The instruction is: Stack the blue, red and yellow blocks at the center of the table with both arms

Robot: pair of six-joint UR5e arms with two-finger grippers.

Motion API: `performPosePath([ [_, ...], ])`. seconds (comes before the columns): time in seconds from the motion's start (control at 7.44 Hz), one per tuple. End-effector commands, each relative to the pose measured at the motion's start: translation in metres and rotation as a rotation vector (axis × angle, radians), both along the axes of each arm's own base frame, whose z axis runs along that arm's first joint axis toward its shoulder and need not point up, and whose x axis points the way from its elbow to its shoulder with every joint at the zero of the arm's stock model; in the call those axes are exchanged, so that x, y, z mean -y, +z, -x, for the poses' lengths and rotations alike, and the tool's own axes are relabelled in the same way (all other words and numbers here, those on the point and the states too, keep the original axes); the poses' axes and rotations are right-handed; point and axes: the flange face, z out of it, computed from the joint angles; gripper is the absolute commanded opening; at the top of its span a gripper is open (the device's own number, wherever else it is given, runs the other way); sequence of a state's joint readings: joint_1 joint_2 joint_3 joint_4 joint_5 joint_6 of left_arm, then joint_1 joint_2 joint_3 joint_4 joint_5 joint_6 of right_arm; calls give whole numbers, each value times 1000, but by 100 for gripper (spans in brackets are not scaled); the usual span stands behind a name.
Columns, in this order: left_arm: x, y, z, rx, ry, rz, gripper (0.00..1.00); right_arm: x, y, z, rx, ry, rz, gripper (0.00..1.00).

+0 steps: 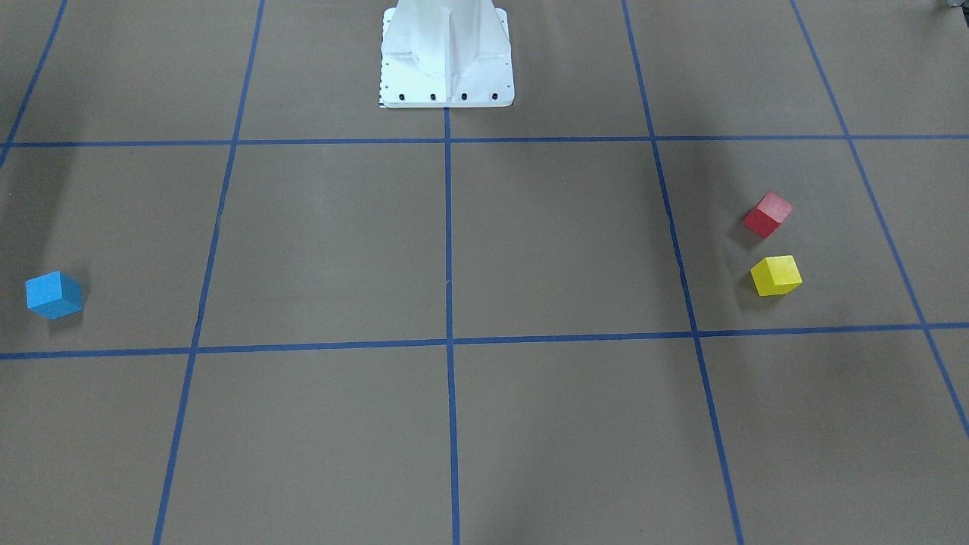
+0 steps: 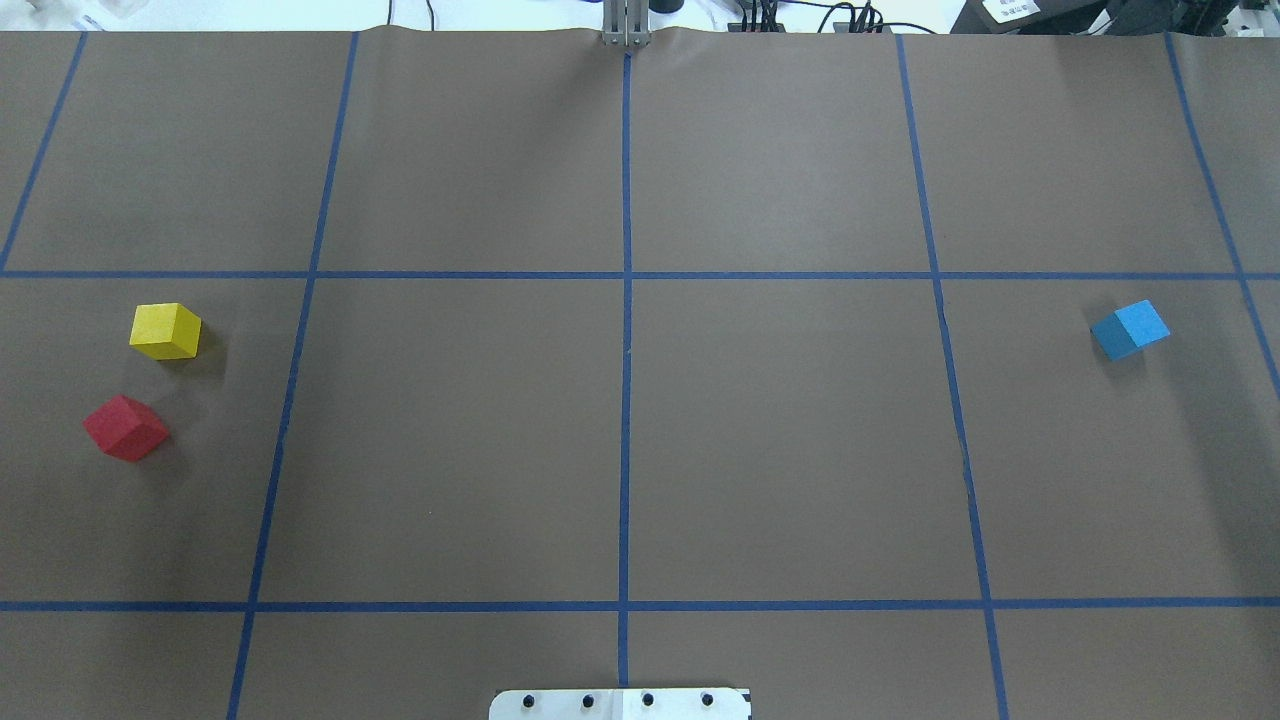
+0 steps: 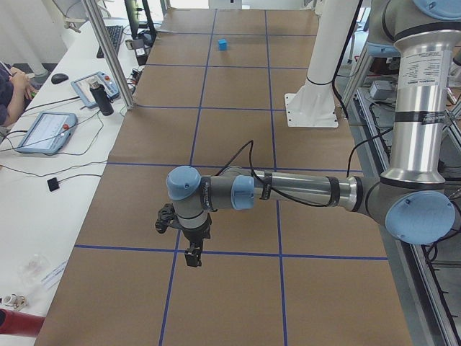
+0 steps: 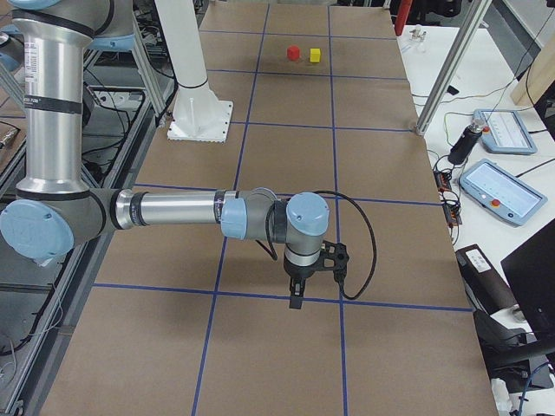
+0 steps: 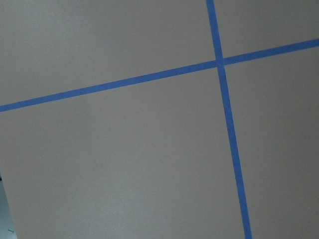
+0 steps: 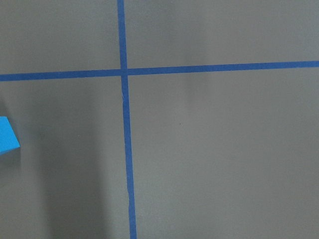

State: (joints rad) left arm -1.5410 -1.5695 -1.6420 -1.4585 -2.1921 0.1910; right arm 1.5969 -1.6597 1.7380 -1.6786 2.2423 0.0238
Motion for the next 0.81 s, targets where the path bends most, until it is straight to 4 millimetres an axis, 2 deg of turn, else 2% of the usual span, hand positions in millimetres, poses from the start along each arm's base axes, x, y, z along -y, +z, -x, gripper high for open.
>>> performPosePath([
  [0.0, 6, -7, 0, 0, -1, -14, 100, 18, -18, 4, 3, -5, -35, 99],
  [0.13, 7, -12, 0, 1, -1, -23, 100, 37, -34, 35, -2, -71, -73, 99],
  [0.27, 8, -14, 0, -1, -1, -28, 100, 70, -54, 75, -34, -149, -108, 99],
  [0.4, 11, -17, 0, -1, -1, -34, 100, 67, -47, 91, -20, -186, -108, 99],
  [0.54, 12, -18, 0, -1, -1, -37, 100, 72, -56, 115, 36, -224, -191, 99],
  [0.67, 14, -20, 0, -1, -1, -42, 100, 78, -53, 143, 55, -265, -284, 99],
])
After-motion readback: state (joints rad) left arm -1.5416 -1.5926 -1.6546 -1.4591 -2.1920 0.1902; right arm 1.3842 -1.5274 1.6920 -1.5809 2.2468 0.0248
